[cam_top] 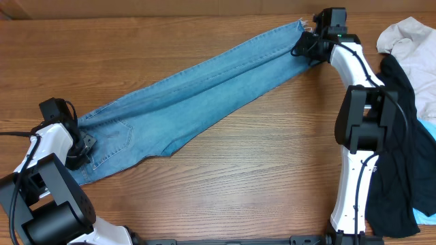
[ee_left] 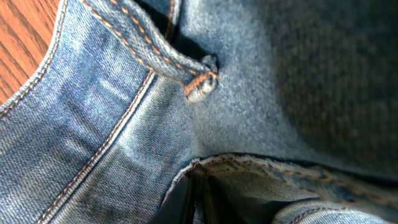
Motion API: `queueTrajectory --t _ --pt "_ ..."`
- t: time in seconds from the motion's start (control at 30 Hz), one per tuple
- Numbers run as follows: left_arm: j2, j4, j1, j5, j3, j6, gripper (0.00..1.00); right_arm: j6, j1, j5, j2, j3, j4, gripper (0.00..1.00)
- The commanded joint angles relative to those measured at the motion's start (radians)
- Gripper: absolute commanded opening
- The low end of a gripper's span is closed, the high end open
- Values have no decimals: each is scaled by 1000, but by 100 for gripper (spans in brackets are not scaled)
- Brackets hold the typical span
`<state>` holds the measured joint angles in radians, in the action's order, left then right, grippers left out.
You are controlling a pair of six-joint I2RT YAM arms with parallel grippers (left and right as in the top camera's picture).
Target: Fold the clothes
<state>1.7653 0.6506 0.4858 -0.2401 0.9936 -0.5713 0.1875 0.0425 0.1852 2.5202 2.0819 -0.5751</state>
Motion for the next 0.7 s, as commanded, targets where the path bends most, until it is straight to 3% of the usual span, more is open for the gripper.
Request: queueTrajectory --t 0.0,0.17,0.33,0.67 --pt "13 22 11 -47 -43 -19 11 5 -21 19 26 -2 38 43" --pt "13 21 11 -45 -43 -19 11 43 -26 18 26 -2 91 39" --pt "13 21 11 -40 -43 -19 11 76 -26 4 26 -2 110 4" --pt "13 20 11 -40 -43 -19 11 76 -28 22 18 91 113 4"
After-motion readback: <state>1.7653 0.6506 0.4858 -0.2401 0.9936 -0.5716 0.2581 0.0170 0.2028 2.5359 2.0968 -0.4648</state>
